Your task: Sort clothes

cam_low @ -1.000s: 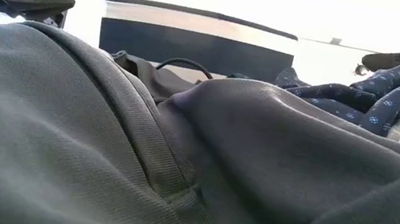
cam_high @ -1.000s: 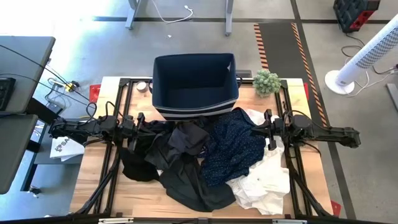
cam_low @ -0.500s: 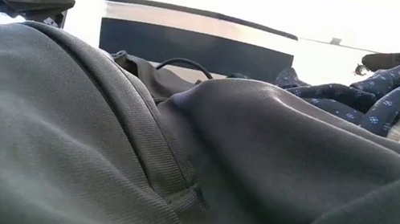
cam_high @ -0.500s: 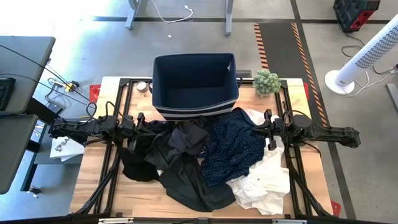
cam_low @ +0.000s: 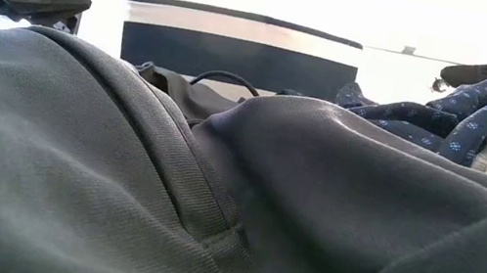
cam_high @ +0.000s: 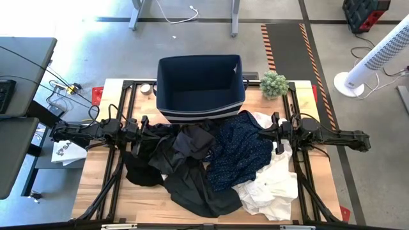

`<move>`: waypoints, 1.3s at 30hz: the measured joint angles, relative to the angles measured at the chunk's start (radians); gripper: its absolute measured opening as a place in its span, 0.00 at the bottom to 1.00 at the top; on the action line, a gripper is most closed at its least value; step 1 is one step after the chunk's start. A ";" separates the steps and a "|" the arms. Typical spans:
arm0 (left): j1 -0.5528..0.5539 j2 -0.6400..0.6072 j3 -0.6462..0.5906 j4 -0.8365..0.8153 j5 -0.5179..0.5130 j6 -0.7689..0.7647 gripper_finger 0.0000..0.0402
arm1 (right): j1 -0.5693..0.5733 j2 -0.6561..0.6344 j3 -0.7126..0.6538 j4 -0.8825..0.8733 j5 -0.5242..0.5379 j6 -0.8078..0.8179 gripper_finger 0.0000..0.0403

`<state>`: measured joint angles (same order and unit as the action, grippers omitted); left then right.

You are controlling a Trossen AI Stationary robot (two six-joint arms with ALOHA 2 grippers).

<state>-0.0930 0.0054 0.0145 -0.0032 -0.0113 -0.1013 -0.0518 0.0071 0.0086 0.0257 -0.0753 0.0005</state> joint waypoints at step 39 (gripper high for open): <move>0.001 0.000 -0.001 0.316 -0.286 0.009 0.01 | -0.002 0.685 0.848 -0.088 -0.096 0.906 0.00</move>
<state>-0.0921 0.0056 0.0132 0.3126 -0.2975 -0.0925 -0.0541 0.6921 0.8569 -0.0626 -0.1712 0.9060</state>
